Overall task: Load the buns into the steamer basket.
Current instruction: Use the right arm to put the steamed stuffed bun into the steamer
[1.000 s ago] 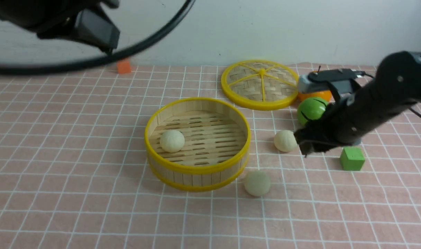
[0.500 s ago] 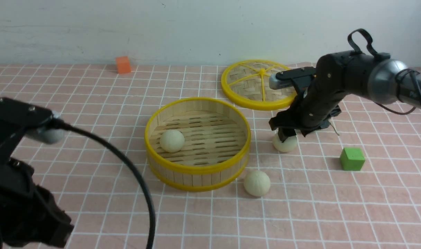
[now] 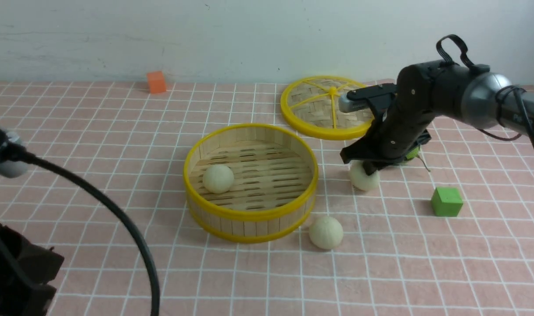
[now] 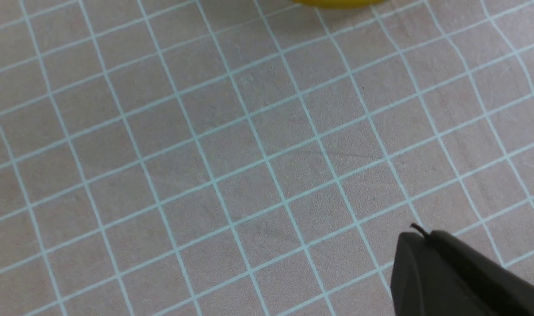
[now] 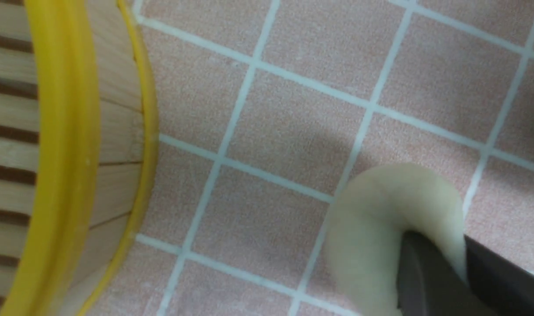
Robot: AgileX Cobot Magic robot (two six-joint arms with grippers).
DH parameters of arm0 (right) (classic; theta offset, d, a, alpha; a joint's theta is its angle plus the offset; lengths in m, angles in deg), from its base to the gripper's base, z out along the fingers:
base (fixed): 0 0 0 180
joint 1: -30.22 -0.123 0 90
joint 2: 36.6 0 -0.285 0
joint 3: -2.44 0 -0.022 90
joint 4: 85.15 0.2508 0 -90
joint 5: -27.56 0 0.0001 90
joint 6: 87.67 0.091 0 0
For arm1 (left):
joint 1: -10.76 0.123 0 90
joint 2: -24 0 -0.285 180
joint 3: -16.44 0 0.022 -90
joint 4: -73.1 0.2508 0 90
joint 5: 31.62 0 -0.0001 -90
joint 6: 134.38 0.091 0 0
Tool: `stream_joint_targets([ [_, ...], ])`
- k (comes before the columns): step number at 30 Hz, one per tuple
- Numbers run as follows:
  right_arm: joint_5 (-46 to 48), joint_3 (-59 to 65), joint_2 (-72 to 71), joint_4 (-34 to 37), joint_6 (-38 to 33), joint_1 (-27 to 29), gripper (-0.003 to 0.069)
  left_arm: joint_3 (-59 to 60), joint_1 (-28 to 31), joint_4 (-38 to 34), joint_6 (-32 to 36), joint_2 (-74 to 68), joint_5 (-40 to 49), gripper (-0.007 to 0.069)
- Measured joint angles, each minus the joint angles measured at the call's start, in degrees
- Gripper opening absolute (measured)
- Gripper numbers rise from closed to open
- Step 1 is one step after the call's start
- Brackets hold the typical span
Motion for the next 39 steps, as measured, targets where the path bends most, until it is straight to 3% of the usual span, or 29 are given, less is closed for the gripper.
stream_joint_targets([
  [6, 8.1, -7.9, -3.0, 3.8, -2.8, -0.2, 0.0016, 7.8, 0.0, 2.6, -2.1, 8.8, -4.0, -0.0014],
  [11, 11.1, -14.5, -4.9, 15.5, -8.2, -2.8, 0.0016, 18.6, 0.0, 10.0, -10.9, 16.0, -13.9, -0.0014],
  [15, 10.0, -15.2, -3.8, 22.9, -11.2, -8.3, 0.0016, 24.0, 0.0, 16.8, -16.7, 20.4, -22.7, -0.0014],
  [20, 7.7, -15.3, 0.5, 23.5, -13.9, -12.5, 0.0016, 24.5, 0.0, 18.1, -20.0, 21.0, -24.3, -0.0014],
  [29, 2.1, -15.2, 7.4, 22.8, -16.6, -13.6, 0.0028, 24.5, 0.0, 18.4, -21.7, 21.0, -25.0, -0.0014],
  [35, 2.4, -15.2, 8.8, 22.6, -16.8, -13.6, 0.0181, 24.5, 0.0, 18.4, -21.9, 21.0, -25.8, -0.0014],
  [39, 2.8, -15.2, 8.6, 22.6, -16.8, -13.6, 0.0419, 24.5, 0.0, 18.5, -21.9, 21.0, -25.9, -0.0014],
])
